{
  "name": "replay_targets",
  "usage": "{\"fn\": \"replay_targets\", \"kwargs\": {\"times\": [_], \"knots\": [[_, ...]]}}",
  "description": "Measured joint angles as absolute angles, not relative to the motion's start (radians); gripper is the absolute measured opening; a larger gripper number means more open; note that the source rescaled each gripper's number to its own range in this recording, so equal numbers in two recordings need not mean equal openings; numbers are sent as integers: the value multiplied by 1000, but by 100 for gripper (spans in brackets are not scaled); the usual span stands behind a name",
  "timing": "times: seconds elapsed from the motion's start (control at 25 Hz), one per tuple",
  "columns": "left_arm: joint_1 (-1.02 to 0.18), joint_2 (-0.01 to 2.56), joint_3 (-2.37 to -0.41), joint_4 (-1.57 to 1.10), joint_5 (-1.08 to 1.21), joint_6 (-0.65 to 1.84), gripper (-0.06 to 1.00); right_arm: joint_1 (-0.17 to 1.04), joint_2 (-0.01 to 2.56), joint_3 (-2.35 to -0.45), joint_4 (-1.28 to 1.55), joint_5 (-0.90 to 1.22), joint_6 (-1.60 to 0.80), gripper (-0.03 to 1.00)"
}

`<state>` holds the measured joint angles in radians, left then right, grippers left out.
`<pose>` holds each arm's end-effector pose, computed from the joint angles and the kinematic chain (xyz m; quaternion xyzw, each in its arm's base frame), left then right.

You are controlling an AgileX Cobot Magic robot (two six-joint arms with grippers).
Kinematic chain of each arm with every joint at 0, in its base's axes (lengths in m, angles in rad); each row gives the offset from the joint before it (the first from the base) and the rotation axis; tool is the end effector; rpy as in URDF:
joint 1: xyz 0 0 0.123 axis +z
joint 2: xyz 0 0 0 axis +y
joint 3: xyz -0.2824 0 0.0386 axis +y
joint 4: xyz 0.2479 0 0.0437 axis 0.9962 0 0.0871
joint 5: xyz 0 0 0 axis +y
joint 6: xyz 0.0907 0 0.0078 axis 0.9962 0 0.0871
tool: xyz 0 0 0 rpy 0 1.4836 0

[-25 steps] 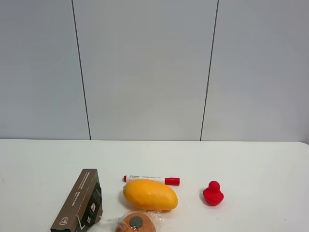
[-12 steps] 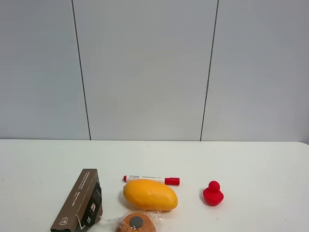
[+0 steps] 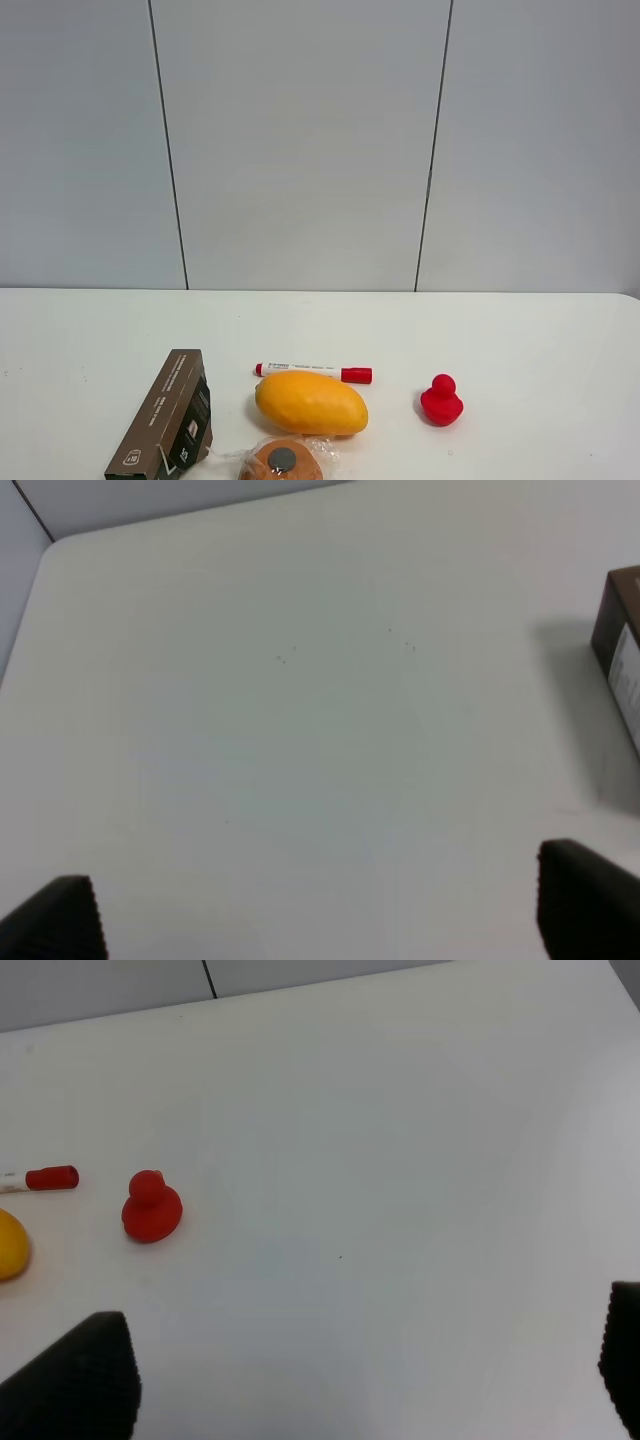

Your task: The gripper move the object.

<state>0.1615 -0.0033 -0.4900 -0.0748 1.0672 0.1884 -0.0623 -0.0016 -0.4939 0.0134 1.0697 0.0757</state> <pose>-0.0036 -0.0066 0.2740 0.0130 0.8560 0.0529 0.5142 -0.0047 0.0014 0.2748 0.0588 0.8547 0.0102 0.5157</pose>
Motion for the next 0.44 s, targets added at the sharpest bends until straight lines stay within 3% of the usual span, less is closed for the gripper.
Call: {"fn": "replay_targets", "kwargs": {"times": [0.44], "knots": [[162,-3,-490,-75,1067,184,92,-62,-2,-494,13,1070,76,100]]}}
